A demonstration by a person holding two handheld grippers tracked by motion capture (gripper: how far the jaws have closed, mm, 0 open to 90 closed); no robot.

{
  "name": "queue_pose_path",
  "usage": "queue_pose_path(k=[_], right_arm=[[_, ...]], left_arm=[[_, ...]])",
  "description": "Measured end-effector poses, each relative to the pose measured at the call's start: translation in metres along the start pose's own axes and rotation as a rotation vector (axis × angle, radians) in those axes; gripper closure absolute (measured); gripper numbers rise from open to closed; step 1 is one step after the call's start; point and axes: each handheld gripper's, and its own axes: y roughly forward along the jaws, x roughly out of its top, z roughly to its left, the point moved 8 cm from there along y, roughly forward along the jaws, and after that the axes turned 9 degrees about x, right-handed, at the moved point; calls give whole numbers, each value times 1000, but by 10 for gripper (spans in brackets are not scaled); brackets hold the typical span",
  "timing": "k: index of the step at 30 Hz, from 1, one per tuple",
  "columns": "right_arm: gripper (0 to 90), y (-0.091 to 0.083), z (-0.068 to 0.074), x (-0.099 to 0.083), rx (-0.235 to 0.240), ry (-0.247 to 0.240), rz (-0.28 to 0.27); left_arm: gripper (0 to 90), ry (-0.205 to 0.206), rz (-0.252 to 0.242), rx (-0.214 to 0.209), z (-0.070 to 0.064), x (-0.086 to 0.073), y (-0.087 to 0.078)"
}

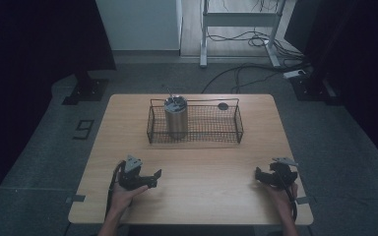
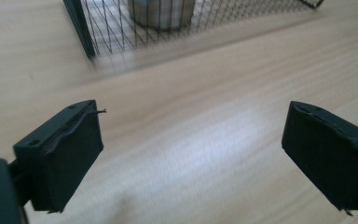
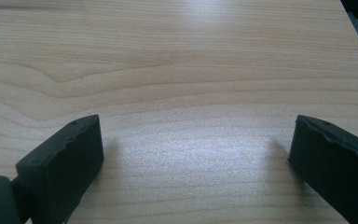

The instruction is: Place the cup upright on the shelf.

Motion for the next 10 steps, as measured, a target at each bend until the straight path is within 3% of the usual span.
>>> queue_pose_path(k=[6, 10], right_arm=[[27, 0, 0, 0, 0, 0, 0], [26, 0, 0, 0, -1, 1, 0]], left_arm=[[57, 0, 8, -16, -2, -2, -1], [57, 11, 25, 12, 0, -9, 4]])
